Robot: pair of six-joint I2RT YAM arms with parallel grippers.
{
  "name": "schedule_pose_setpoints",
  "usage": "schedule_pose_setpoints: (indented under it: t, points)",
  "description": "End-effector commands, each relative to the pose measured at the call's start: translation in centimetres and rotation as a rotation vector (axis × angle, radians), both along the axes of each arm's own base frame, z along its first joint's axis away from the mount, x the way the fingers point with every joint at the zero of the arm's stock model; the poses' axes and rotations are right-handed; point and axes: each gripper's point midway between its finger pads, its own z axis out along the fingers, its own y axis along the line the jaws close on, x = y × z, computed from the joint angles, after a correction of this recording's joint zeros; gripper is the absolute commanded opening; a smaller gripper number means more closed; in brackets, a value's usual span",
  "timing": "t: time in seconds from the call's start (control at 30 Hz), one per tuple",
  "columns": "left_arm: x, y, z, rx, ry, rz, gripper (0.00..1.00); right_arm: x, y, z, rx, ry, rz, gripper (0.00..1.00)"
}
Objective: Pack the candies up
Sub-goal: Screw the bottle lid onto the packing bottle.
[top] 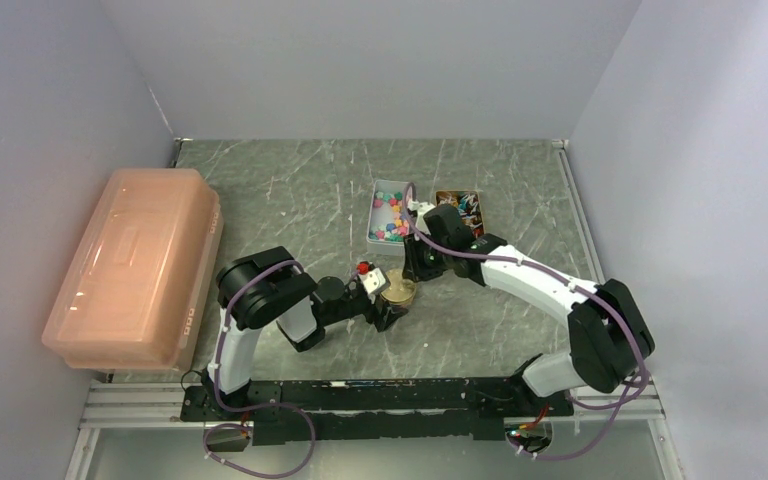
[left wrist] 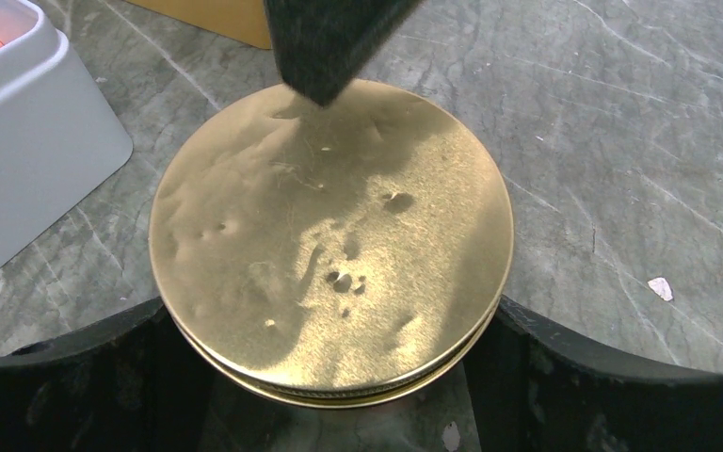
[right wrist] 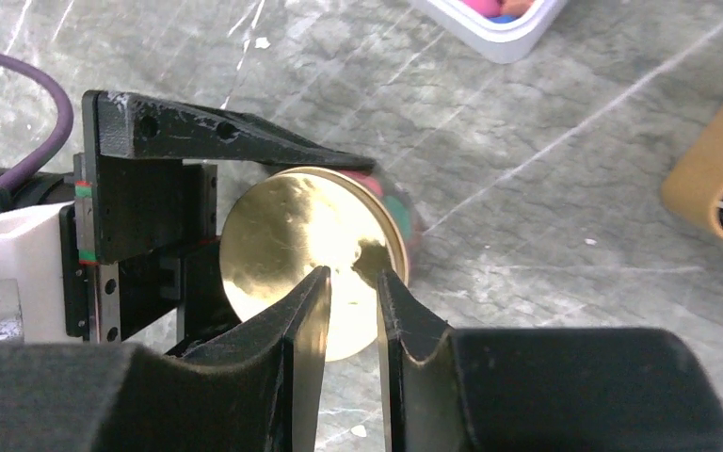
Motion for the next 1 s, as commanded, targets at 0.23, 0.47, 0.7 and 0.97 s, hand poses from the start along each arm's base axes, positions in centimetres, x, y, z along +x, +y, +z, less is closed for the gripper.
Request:
schedule_pose_setpoints:
  t: [0.23,0.47,0.7,0.97]
  points:
    - [-2.7,2.7,-6.6,0.199,0.219,0.001,0.3,2.2,-0.3,2.1,0.013,-0.054,-0.006,0.28]
    - [-2.6,2.6,-6.8,0.205,0.225,-0.003,0.3,0.8,0.2,0.3,0.046,0.004,0.026,0.25]
    - [-2.7,2.6,-6.8,0.202,0.225,-0.004,0.29,0.9,-0.2,-0.6,0.025,0.007,0.003,0.25]
    - [-2.7,2.7,-6.7,0.204,0.225,-0.002,0.29,0.5,0.8,1.9,0.015,-0.06,0.033,0.25]
